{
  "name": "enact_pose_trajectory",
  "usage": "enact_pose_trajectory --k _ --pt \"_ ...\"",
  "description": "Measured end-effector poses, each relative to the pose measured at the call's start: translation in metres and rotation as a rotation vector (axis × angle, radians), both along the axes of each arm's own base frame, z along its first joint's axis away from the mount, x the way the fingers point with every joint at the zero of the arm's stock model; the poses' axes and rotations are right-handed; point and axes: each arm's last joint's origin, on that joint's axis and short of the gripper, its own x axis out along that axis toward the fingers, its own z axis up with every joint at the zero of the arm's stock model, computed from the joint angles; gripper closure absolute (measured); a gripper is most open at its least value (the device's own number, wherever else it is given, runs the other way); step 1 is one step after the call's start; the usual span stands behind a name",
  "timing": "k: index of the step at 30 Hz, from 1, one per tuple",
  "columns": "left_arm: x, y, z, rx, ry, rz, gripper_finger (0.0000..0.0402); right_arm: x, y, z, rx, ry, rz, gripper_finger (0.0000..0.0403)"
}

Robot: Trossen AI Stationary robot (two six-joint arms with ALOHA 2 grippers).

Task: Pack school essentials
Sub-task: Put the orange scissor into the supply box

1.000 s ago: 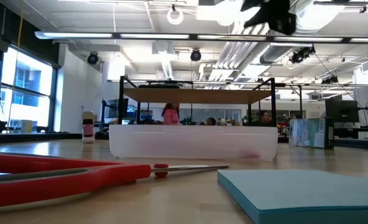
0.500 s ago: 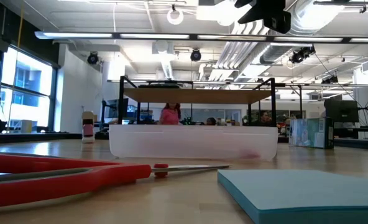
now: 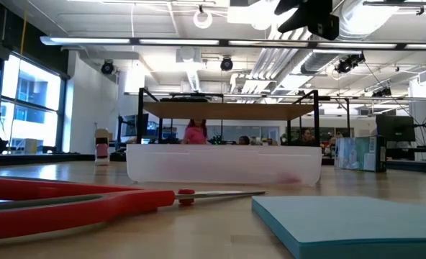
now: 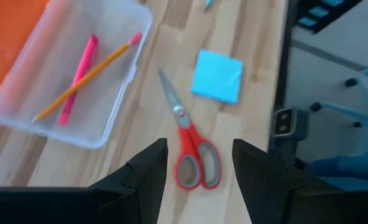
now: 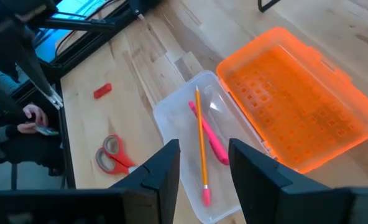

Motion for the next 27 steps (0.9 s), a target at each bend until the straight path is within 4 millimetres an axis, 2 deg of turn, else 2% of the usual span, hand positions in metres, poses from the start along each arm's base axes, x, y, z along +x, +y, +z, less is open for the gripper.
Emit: enact_pose_trajectory --k 12,21,27 --pt "0.012 -0.022 -0.043 0.006 0.124 0.054 0.0232 0.002 -0.004 -0.003 -0.009 0.014 -0.056 0.0274" --pt "0.016 -0.04 -0.068 -0.025 0.173 0.088 0.0232 0.018 -0.007 -0.03 0.017 0.153 -0.07 0.0274" --pt "0.024 -0.051 -0.083 -0.051 0.158 0.096 0.0232 0.02 -0.013 -0.033 0.003 0.17 -0.078 0.0274"
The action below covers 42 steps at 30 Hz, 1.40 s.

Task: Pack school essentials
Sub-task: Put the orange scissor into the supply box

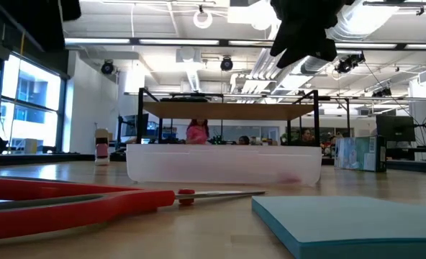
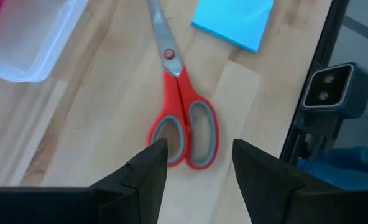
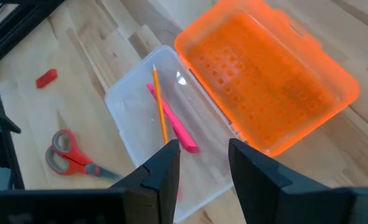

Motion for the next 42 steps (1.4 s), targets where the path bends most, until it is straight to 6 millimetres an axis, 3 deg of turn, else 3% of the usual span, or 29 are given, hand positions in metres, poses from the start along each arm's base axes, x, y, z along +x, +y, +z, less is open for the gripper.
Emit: enact_pose_trajectory --k 12,24,42 --pt "0.01 -0.006 -0.033 0.039 0.056 -0.004 0.0232 0.001 -0.012 0.0 0.025 0.01 -0.022 0.0274" --pt "0.009 -0.018 -0.043 0.191 0.033 -0.211 0.0232 0.0 -0.012 -0.001 0.022 0.015 -0.024 0.0274" --pt "0.013 -0.019 -0.054 0.131 0.048 -0.157 0.0232 -0.001 -0.012 -0.001 0.009 0.019 -0.034 0.0274"
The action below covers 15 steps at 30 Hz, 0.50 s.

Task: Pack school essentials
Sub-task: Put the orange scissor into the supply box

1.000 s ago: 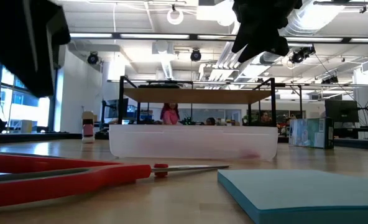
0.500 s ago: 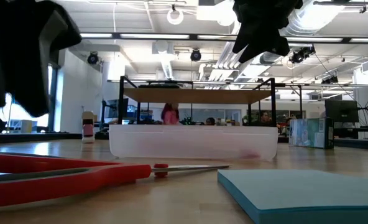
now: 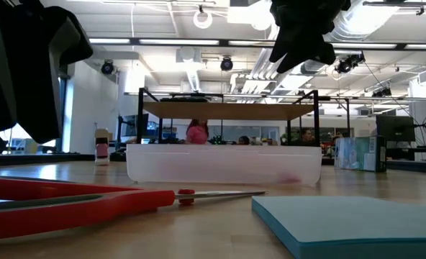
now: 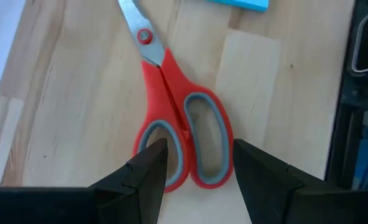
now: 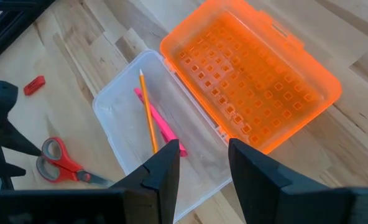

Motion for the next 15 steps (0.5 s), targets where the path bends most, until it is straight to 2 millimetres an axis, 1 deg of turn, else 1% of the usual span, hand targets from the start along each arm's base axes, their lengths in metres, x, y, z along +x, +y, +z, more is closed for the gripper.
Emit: enact_pose_trajectory --k 3,8,15 --pt "0.002 -0.002 -0.006 -0.007 0.005 -0.001 0.0232 0.0 0.0 0.0 0.0 0.001 0.0 0.0274" --pt "0.004 -0.004 -0.023 -0.022 0.036 0.024 0.0232 0.0 0.0 0.0 -0.001 0.002 0.0 0.0274" --pt "0.003 -0.002 -0.024 0.002 0.041 0.06 0.0232 0.0 0.0 0.0 0.004 0.003 0.003 0.0274"
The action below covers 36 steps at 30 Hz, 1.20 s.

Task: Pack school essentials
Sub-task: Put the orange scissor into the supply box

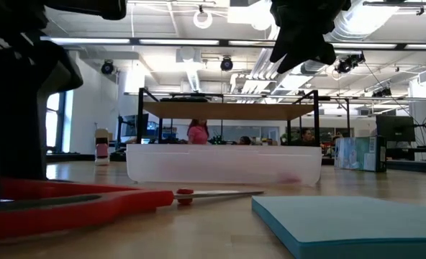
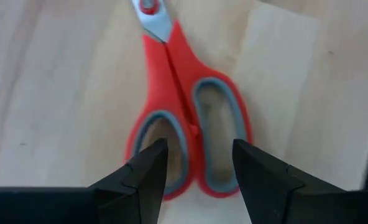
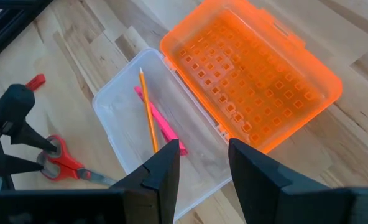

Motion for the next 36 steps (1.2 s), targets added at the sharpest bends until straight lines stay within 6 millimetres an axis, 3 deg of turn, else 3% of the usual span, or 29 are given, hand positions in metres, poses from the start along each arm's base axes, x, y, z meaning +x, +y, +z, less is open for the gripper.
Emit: enact_pose_trajectory --k 6,21,36 --pt "-0.001 0.003 -0.009 0.012 0.046 0.036 0.0247 -0.001 0.0 0.0 0.003 0.007 0.003 0.0274" --pt "-0.001 -0.002 -0.015 -0.015 0.06 0.024 0.0357 -0.002 0.001 -0.002 0.015 0.033 0.014 0.0274" --pt "-0.006 -0.002 0.008 0.023 -0.001 -0.025 0.0368 -0.005 0.001 -0.003 0.03 0.065 0.049 0.0274"
